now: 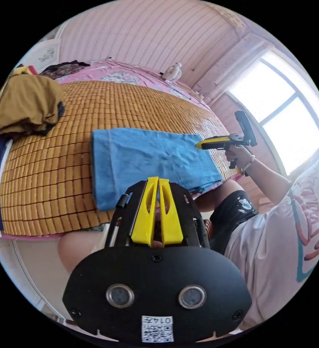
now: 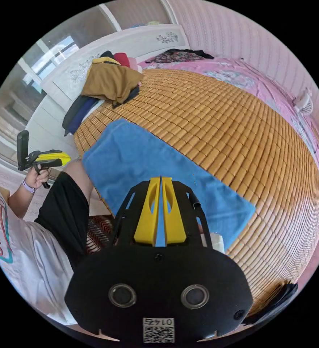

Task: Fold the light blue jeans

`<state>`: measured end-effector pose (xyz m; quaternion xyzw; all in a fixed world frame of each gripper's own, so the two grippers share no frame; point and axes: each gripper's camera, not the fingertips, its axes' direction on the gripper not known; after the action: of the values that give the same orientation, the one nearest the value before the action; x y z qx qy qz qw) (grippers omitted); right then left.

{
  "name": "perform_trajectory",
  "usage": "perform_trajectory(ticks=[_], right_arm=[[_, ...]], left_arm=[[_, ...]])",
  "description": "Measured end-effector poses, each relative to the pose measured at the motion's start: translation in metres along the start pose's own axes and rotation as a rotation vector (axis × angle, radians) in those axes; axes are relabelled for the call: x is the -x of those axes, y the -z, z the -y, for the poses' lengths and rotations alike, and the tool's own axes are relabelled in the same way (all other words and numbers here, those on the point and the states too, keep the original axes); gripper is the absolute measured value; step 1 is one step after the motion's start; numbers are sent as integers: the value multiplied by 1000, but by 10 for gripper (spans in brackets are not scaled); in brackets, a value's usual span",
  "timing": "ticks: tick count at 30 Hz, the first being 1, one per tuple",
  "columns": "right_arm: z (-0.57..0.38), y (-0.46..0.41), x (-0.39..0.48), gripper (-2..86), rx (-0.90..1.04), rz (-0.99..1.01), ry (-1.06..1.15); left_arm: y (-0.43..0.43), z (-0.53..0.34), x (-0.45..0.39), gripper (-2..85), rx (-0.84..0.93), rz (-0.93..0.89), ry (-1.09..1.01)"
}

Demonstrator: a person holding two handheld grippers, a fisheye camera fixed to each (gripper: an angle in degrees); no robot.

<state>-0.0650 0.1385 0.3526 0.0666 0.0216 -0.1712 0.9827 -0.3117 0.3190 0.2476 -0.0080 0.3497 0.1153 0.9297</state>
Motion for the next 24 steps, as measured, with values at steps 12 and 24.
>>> perform_trajectory(ticks=[12,24], right_arm=[[39,-49,34,-4,106,-72,161],[130,-108,-19,-4,272,-51,236]], left_arm=[[-121,57,-86,-10,146,235,-201],[-156,60,-80,-10,186,283,-199]])
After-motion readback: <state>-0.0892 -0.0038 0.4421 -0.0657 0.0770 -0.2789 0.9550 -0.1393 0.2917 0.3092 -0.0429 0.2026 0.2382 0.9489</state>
